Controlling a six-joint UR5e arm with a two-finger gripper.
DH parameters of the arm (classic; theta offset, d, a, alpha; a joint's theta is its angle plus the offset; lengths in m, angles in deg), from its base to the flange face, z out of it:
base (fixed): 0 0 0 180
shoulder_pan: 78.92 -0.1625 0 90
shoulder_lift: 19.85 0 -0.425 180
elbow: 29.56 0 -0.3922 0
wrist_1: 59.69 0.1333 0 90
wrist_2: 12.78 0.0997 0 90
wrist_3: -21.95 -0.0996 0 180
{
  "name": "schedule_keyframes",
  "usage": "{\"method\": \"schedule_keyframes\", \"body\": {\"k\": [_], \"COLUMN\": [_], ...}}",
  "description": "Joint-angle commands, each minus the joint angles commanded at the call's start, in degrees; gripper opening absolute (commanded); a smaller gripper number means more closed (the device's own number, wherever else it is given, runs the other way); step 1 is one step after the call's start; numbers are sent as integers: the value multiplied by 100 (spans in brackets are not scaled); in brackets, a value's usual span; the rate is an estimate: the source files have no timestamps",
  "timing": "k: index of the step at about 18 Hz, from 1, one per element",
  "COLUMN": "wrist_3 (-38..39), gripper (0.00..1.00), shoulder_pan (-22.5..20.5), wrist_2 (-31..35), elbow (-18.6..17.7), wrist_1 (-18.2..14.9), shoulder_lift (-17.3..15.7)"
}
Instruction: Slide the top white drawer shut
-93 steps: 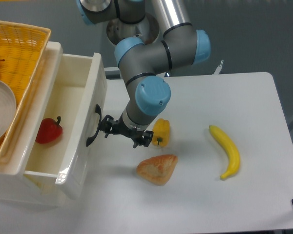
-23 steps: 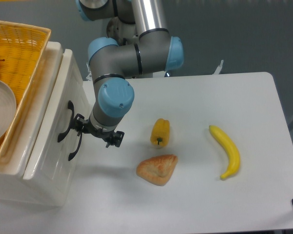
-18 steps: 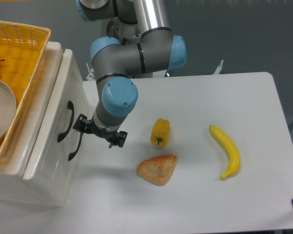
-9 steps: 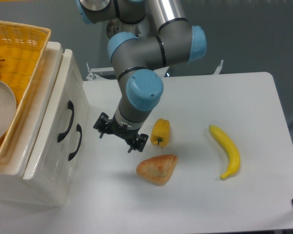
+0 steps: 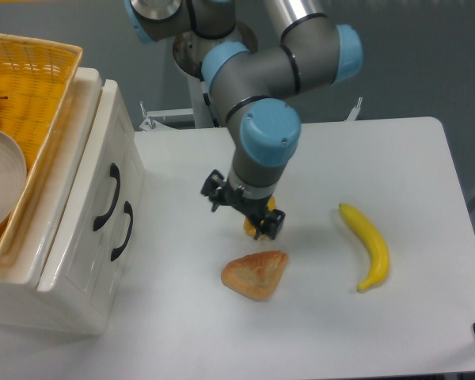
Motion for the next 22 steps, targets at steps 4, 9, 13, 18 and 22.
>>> {"method": "schedule_keyframes", "body": {"k": [4, 9, 13, 18, 22], "wrist_3": [-536, -1194, -2617, -3507, -3990], "gripper": [100, 100, 100, 100, 100], "shoulder_pan": [-325, -686, -923, -1380, -1582], "wrist_2": [79, 115, 571, 572, 572], "elbow": [-9, -62, -62, -53, -36], "wrist_1": [0, -44, -26, 18, 18], "shoulder_lift": [-62, -62, -115, -124, -132]}}
